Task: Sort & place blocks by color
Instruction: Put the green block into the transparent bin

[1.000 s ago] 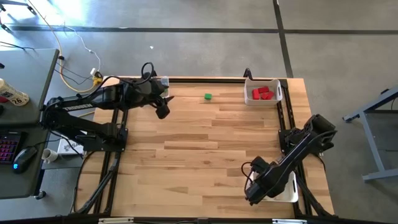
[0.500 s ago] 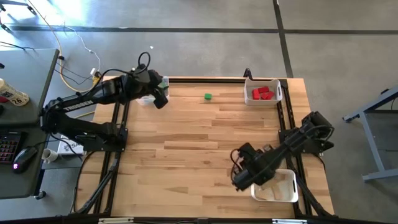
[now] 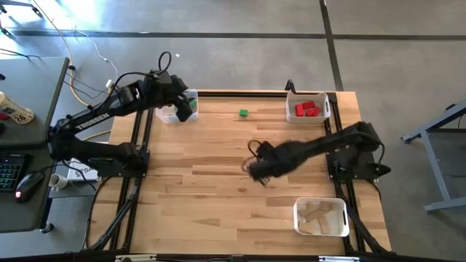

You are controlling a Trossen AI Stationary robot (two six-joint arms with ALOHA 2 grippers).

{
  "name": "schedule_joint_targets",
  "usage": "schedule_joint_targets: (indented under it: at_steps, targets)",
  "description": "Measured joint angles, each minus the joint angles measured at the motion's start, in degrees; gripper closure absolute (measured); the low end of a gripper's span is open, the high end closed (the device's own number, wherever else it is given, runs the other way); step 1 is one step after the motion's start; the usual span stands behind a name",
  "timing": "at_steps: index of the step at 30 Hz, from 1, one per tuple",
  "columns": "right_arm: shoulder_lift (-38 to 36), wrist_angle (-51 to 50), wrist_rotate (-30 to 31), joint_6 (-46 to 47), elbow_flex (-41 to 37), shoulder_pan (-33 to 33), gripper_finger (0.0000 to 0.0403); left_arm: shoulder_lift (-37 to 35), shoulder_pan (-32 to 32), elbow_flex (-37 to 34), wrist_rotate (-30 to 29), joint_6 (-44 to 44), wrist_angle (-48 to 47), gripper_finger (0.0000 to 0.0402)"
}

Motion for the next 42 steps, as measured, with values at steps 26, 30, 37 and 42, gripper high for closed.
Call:
schedule_joint_targets:
  at_steps: [26,30,37,42]
  targets:
    - [0.00,38.03,-11.29,-59.88,-0.04,-37.14,0.0247,1.36,13.78,-0.01,3.03,0.00,-2.63,0.0183]
    - [0.00,44.33,-14.80,-63.83,-0.04,-41.35,0.0247,3.01,15.46,0.00,3.02,-0.05,-2.53,0.0183]
    - [0.00,52.23,-17.61,-71.00,-0.04,-46.57,0.0247,6.86,16.94,-0.01,3.06,-1.00,-2.53,0.0183]
    - [0.02,55.39,-22.21,-75.28,-0.04,-49.32,0.0237,9.37,16.92,-0.02,3.06,-1.11,-2.53,0.0183]
